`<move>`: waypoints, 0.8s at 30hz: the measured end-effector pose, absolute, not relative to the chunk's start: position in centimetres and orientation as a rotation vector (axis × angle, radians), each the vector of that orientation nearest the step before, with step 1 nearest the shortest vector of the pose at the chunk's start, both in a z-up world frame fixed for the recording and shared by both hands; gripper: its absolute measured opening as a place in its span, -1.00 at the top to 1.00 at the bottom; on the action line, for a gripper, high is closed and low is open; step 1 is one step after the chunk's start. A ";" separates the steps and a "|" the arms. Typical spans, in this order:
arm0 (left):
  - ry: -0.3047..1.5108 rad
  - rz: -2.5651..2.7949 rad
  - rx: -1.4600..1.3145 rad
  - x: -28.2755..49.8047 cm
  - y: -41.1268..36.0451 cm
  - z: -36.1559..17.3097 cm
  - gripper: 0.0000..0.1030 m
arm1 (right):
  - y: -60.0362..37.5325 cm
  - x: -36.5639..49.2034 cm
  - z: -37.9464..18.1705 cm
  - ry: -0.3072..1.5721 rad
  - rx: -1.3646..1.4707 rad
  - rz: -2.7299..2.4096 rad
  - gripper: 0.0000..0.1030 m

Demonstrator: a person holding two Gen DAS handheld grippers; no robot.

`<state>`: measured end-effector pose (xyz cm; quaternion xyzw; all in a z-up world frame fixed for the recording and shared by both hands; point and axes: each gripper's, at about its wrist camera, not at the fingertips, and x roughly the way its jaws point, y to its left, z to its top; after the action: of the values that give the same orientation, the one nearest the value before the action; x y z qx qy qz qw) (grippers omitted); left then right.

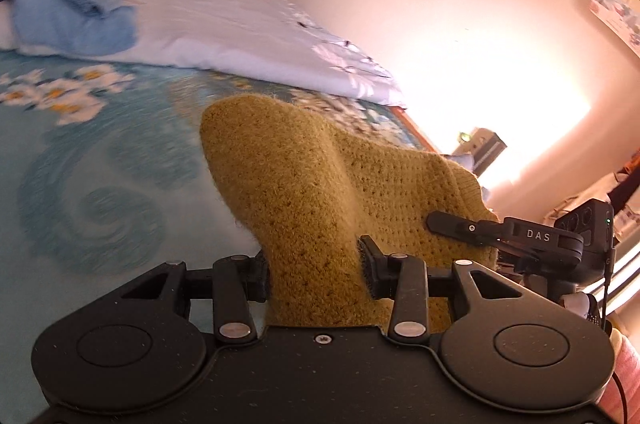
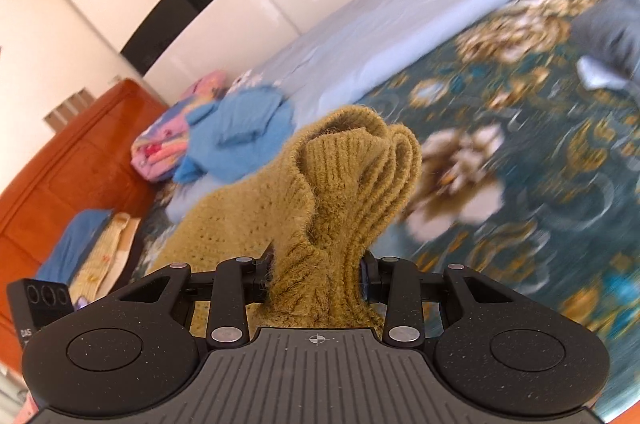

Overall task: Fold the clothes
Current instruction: 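Lift the folded sweater with both grippers and carry it to the flowered bed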

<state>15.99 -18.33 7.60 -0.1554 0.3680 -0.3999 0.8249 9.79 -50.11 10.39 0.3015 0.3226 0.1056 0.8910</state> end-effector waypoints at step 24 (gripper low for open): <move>0.733 -1.249 -0.359 25.9 -55.5 10.2 0.25 | -81.9 17.4 20.0 0.709 0.373 -0.152 0.37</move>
<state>25.90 -55.52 10.16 -0.1634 0.3333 -0.5682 0.7344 17.40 -81.87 20.04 0.1814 0.3447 -0.0738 0.9181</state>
